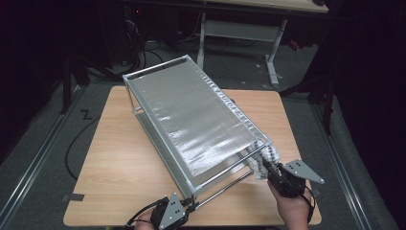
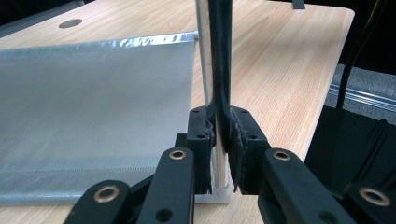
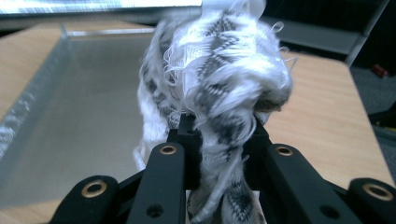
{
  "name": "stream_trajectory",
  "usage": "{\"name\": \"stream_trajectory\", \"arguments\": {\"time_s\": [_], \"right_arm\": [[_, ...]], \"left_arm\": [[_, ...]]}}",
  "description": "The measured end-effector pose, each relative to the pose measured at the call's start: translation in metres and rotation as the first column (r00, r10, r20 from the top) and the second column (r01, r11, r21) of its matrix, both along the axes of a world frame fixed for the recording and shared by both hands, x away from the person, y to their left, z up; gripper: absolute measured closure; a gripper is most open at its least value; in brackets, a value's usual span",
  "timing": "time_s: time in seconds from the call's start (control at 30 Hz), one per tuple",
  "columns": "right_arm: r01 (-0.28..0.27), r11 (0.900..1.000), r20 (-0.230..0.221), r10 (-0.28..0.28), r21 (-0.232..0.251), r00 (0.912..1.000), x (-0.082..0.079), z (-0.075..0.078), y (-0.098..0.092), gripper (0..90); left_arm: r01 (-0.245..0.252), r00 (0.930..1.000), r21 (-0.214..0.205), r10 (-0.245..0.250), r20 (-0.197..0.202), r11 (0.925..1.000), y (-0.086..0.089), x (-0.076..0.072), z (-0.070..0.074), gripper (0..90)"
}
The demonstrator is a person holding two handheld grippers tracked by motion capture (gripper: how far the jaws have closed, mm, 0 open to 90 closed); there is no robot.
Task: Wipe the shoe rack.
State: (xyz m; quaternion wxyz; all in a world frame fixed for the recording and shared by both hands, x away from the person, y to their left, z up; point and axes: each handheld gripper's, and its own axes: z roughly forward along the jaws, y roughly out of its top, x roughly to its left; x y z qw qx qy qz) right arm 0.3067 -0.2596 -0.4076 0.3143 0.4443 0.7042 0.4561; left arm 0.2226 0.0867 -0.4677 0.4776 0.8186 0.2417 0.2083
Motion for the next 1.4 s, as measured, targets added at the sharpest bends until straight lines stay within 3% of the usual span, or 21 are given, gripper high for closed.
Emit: {"name": "stream_trajectory", "arguments": {"time_s": [0.1,0.37,0.87,1.17,1.4], "right_arm": [[0.002,1.0000,0.020,-0.002,0.002,0.9998,-0.002,0.004,0.001,75.6],[0.005,1.0000,0.003,-0.005,-0.006,1.0000,0.000,-0.001,0.000,75.6],[0.004,0.9976,-0.130,-0.013,-0.069,0.9914,0.016,-0.038,-0.004,75.7],[-0.014,0.9926,-0.231,-0.015,-0.121,0.9729,0.025,-0.064,0.000,75.7],[-0.024,0.9905,-0.295,-0.017,-0.135,0.9554,0.030,-0.078,0.000,75.6]], "left_arm": [[0.000,1.0000,0.000,0.000,0.000,1.0000,0.000,0.000,0.000,79.1],[0.002,1.0000,0.001,-0.002,0.001,1.0000,-0.001,0.000,0.000,79.2],[0.002,1.0000,0.000,-0.002,-0.001,1.0000,-0.001,0.000,0.000,79.2],[0.003,1.0000,0.000,-0.003,-0.001,1.0000,-0.001,0.000,0.000,79.2],[0.002,1.0000,0.000,-0.002,0.000,1.0000,-0.001,0.000,0.000,79.2]]}}
